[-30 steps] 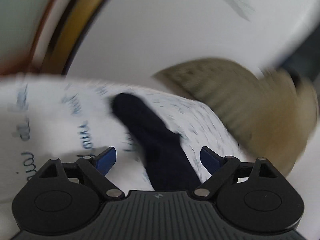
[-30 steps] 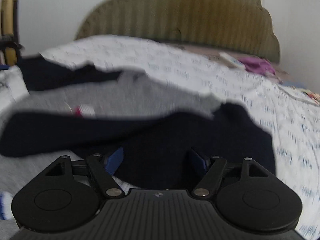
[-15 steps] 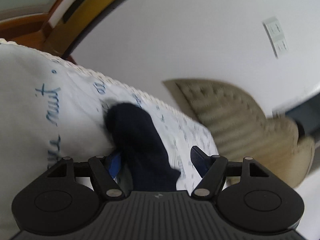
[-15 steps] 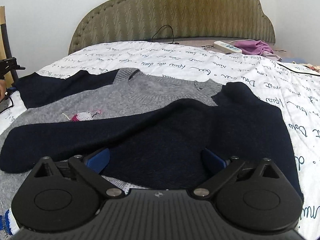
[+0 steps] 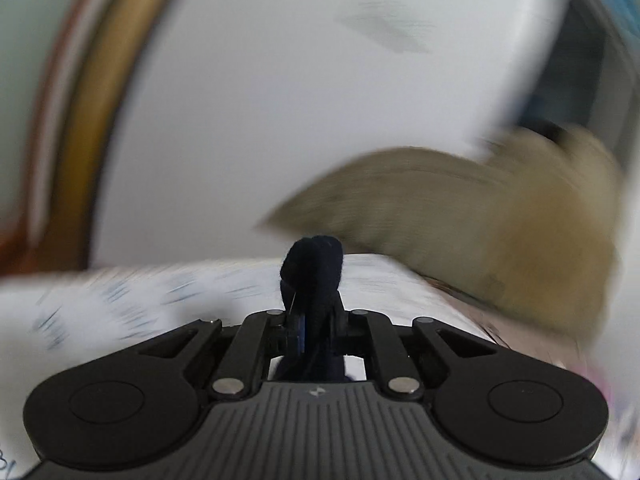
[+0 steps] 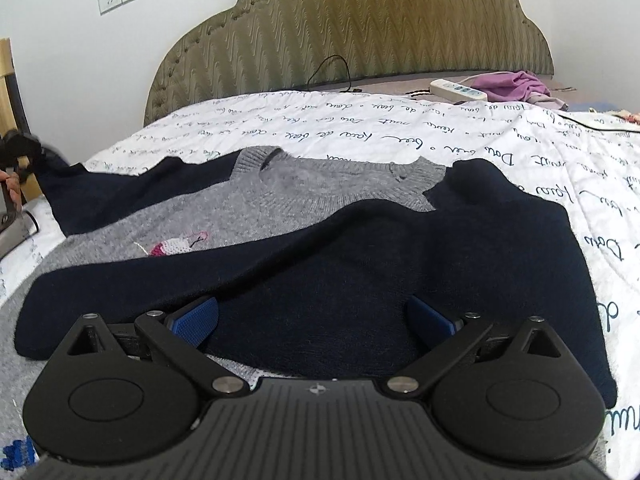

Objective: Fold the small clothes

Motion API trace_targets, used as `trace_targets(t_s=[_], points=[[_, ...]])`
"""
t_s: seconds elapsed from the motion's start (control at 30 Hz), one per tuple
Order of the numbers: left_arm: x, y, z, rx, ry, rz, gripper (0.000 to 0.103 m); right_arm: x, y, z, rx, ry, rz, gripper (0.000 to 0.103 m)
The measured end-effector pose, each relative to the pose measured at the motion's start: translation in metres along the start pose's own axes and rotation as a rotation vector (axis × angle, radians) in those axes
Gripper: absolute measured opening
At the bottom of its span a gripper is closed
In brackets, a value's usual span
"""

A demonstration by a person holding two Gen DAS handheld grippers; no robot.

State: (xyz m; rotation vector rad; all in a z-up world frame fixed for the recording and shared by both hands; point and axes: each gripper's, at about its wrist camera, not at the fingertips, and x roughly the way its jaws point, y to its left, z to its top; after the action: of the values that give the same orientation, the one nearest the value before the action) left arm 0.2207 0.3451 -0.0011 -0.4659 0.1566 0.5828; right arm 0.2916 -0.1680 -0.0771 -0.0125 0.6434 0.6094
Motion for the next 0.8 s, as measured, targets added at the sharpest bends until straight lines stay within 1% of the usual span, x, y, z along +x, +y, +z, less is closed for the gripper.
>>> trace_targets(t_s=[0.07, 0.13, 0.17, 0.23, 0.3, 0.33, 0.37, 0.4, 0.43, 0.5, 0.53, 0.57, 0.63, 0.67, 0.7, 0.73, 0.77, 0.8], points=[[-0.034, -0.059, -0.019, 0.173, -0.046, -0.156, 0.010, -0.001, -0.004, 0.000, 0.028, -0.008, 0.018, 0.101], [-0.071, -0.113, -0.049, 0.311, -0.068, -0.314, 0.010, -0.003, -0.008, 0.000, 0.056, -0.018, 0.035, 0.101], [-0.086, -0.135, -0.066, 0.358, -0.059, -0.384, 0.010, -0.004, -0.010, 0.000, 0.070, -0.022, 0.043, 0.101], [-0.111, -0.174, -0.103, 0.436, 0.018, -0.503, 0.010, -0.005, -0.014, 0.000, 0.100, -0.031, 0.059, 0.100], [-0.130, -0.203, -0.144, 0.523, 0.077, -0.560, 0.010, -0.007, -0.020, 0.000, 0.142, -0.043, 0.080, 0.100], [-0.135, -0.213, -0.162, 0.560, 0.121, -0.588, 0.010, -0.008, -0.023, -0.001, 0.166, -0.050, 0.093, 0.100], [-0.138, -0.221, -0.177, 0.589, 0.172, -0.606, 0.010, -0.009, -0.026, -0.001, 0.188, -0.056, 0.106, 0.100], [-0.142, -0.225, -0.190, 0.605, 0.197, -0.603, 0.010, -0.010, -0.030, -0.001, 0.209, -0.061, 0.119, 0.100], [-0.143, -0.226, -0.202, 0.637, 0.216, -0.596, 0.010, -0.011, -0.033, -0.002, 0.229, -0.066, 0.132, 0.100], [-0.143, -0.230, -0.221, 0.738, 0.249, -0.589, 0.012, -0.012, -0.038, -0.003, 0.264, -0.074, 0.158, 0.100], [-0.144, -0.231, -0.224, 0.762, 0.251, -0.590, 0.012, -0.012, -0.041, -0.003, 0.284, -0.077, 0.171, 0.100], [-0.148, -0.231, -0.225, 0.782, 0.253, -0.615, 0.014, -0.012, -0.044, -0.003, 0.307, -0.080, 0.185, 0.100], [-0.160, -0.228, -0.225, 0.842, 0.238, -0.685, 0.022, -0.012, -0.049, 0.001, 0.346, -0.069, 0.203, 0.101], [-0.165, -0.222, -0.223, 0.864, 0.219, -0.725, 0.036, -0.012, -0.050, 0.005, 0.369, -0.053, 0.204, 0.101], [-0.171, -0.218, -0.223, 0.876, 0.193, -0.753, 0.063, -0.013, -0.051, 0.011, 0.406, -0.035, 0.206, 0.101], [-0.173, -0.214, -0.225, 0.872, 0.158, -0.765, 0.076, -0.015, -0.051, 0.016, 0.455, -0.026, 0.229, 0.100], [-0.178, -0.207, -0.225, 0.861, 0.123, -0.760, 0.091, -0.017, -0.052, 0.019, 0.505, -0.028, 0.276, 0.100], [-0.182, -0.202, -0.224, 0.849, 0.101, -0.752, 0.092, -0.017, -0.052, 0.022, 0.549, -0.035, 0.328, 0.100]])
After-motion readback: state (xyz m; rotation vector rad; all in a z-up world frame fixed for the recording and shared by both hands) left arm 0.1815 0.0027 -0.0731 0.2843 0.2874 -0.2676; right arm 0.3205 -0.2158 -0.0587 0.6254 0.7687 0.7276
